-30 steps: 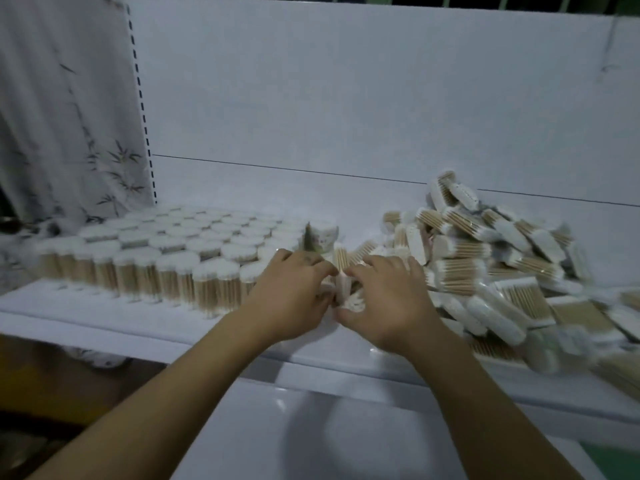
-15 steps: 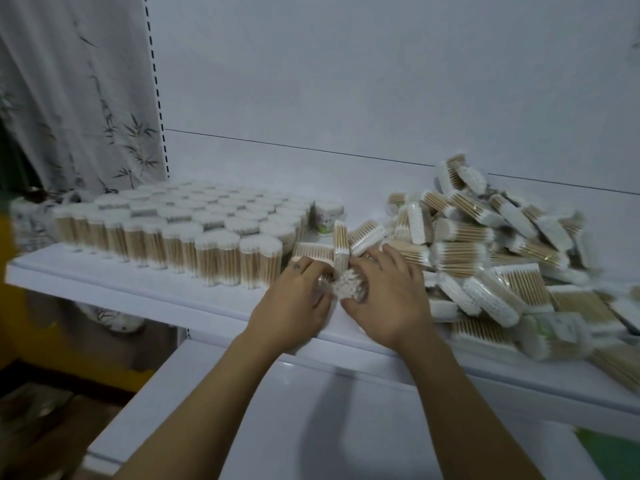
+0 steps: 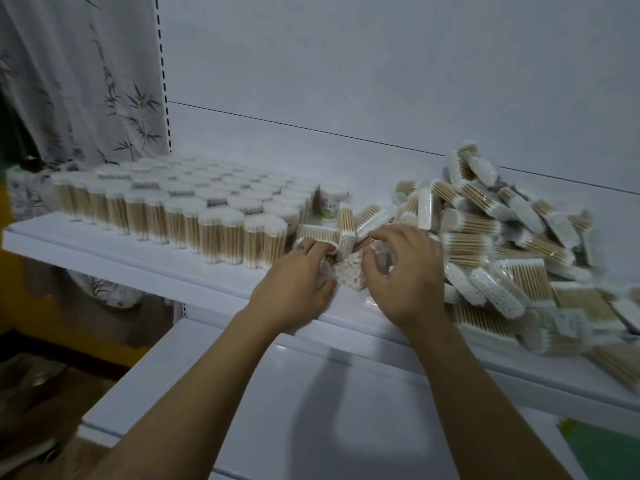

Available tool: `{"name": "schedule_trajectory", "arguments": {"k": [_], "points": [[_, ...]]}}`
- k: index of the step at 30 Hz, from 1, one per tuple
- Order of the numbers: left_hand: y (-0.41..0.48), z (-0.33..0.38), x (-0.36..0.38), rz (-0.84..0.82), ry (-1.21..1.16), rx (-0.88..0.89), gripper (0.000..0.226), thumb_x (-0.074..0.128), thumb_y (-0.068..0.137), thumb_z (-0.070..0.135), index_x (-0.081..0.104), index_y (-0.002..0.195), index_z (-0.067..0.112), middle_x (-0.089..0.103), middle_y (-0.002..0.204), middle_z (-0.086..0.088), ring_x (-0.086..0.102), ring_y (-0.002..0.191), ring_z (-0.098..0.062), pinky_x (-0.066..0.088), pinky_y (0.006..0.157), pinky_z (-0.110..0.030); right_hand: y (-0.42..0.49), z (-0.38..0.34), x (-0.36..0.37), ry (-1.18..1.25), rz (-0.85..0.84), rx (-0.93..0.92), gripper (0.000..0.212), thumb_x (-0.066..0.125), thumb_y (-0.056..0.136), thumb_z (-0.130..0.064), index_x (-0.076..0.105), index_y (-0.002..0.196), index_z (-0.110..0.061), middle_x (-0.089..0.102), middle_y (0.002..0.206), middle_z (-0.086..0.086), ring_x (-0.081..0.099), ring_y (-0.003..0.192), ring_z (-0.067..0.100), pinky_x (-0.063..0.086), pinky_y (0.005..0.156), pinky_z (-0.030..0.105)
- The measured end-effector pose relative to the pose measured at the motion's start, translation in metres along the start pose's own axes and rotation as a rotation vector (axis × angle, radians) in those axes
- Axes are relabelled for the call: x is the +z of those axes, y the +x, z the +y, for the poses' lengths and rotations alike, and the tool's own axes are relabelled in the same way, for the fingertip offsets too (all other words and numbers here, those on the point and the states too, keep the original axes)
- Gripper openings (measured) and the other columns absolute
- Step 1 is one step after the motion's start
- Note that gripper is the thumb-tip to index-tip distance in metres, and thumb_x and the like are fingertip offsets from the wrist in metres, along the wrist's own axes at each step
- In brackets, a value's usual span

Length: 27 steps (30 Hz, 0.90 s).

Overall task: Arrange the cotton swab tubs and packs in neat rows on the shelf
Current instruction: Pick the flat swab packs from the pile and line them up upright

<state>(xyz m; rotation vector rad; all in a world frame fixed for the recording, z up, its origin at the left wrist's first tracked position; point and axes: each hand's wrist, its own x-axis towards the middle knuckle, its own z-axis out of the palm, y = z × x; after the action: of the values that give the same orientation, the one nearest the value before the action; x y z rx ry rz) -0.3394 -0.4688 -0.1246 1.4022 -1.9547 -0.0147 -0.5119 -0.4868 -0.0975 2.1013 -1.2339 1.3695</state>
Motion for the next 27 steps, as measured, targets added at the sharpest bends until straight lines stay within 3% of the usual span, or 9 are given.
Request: {"name": "schedule_trajectory", "arguments": {"k": [3, 5, 9, 11, 13, 17, 22, 27], "points": [[-0.002, 0.001, 0.0, 0.002, -0.002, -0.003, 0.042, 0.059, 0.092, 0.03, 0.046, 0.131, 0.025, 0.047, 0.124, 0.005, 0.054, 0.094, -0.017, 0.033, 0.07, -0.025, 0.002, -0.003, -0.006, -0.01, 0.075, -0.065, 0.022, 0.057, 0.082, -0.028, 0.071, 0.092, -0.015, 0.069, 0.094, -0.001, 0.062, 0.092, 0.023, 0.037, 0.087, 0.033], [-0.001, 0.002, 0.0, 0.009, -0.002, 0.006, 0.039, 0.058, 0.093, 0.031, 0.047, 0.13, 0.026, 0.049, 0.123, 0.005, 0.054, 0.092, -0.017, 0.034, 0.07, -0.026, 0.008, -0.003, -0.012, -0.046, 0.012, -0.107, 0.023, 0.058, 0.08, -0.029, 0.071, 0.095, -0.017, 0.069, 0.095, -0.002, 0.062, 0.093, 0.023, 0.035, 0.087, 0.033], [0.001, 0.003, -0.002, 0.02, -0.005, 0.031, 0.039, 0.058, 0.093, 0.032, 0.048, 0.131, 0.026, 0.049, 0.127, 0.005, 0.056, 0.094, -0.018, 0.04, 0.073, -0.028, 0.031, -0.011, -0.023, -0.195, -0.536, -0.094, 0.04, 0.064, 0.084, -0.05, 0.064, 0.119, -0.031, 0.061, 0.122, -0.007, 0.05, 0.119, 0.019, 0.026, 0.101, 0.033], [0.0, 0.002, -0.002, 0.017, 0.002, 0.029, 0.04, 0.057, 0.094, 0.032, 0.048, 0.132, 0.025, 0.05, 0.129, 0.004, 0.056, 0.097, -0.019, 0.04, 0.075, -0.028, 0.045, -0.015, -0.026, -0.236, -0.705, -0.078, 0.048, 0.066, 0.082, -0.055, 0.06, 0.124, -0.033, 0.06, 0.126, -0.007, 0.05, 0.12, 0.018, 0.031, 0.104, 0.036], [-0.002, 0.002, -0.002, 0.007, 0.015, 0.028, 0.041, 0.056, 0.094, 0.031, 0.048, 0.134, 0.025, 0.05, 0.129, 0.003, 0.056, 0.099, -0.02, 0.038, 0.076, -0.028, 0.053, -0.018, -0.025, -0.315, -0.811, -0.109, 0.055, 0.072, 0.079, -0.048, 0.056, 0.129, -0.032, 0.06, 0.127, -0.005, 0.052, 0.119, 0.019, 0.035, 0.101, 0.035], [-0.002, 0.005, -0.001, -0.001, 0.044, 0.034, 0.043, 0.054, 0.095, 0.032, 0.046, 0.137, 0.025, 0.051, 0.13, 0.002, 0.054, 0.104, -0.019, 0.033, 0.076, -0.026, 0.056, -0.014, -0.02, -0.455, -0.872, -0.25, 0.052, 0.071, 0.082, -0.032, 0.053, 0.13, -0.034, 0.058, 0.124, 0.0, 0.049, 0.117, 0.024, 0.036, 0.094, 0.035], [-0.003, 0.006, -0.002, -0.005, 0.044, 0.01, 0.051, 0.058, 0.093, 0.039, 0.041, 0.139, 0.026, 0.054, 0.129, 0.001, 0.056, 0.102, -0.022, 0.038, 0.076, -0.029, 0.058, -0.009, -0.012, -0.435, -0.851, -0.303, 0.053, 0.077, 0.076, -0.037, 0.058, 0.125, -0.036, 0.06, 0.121, -0.002, 0.048, 0.114, 0.022, 0.033, 0.09, 0.035], [-0.008, 0.006, 0.002, 0.083, 0.05, 0.0, 0.082, 0.062, 0.088, 0.051, 0.017, 0.152, 0.027, 0.055, 0.13, 0.002, 0.057, 0.104, -0.02, 0.04, 0.074, -0.028, 0.074, 0.001, -0.029, 0.034, -0.869, -0.003, 0.043, 0.082, 0.073, -0.034, 0.068, 0.112, -0.021, 0.066, 0.106, -0.001, 0.059, 0.097, 0.016, 0.046, 0.084, 0.031]]}}
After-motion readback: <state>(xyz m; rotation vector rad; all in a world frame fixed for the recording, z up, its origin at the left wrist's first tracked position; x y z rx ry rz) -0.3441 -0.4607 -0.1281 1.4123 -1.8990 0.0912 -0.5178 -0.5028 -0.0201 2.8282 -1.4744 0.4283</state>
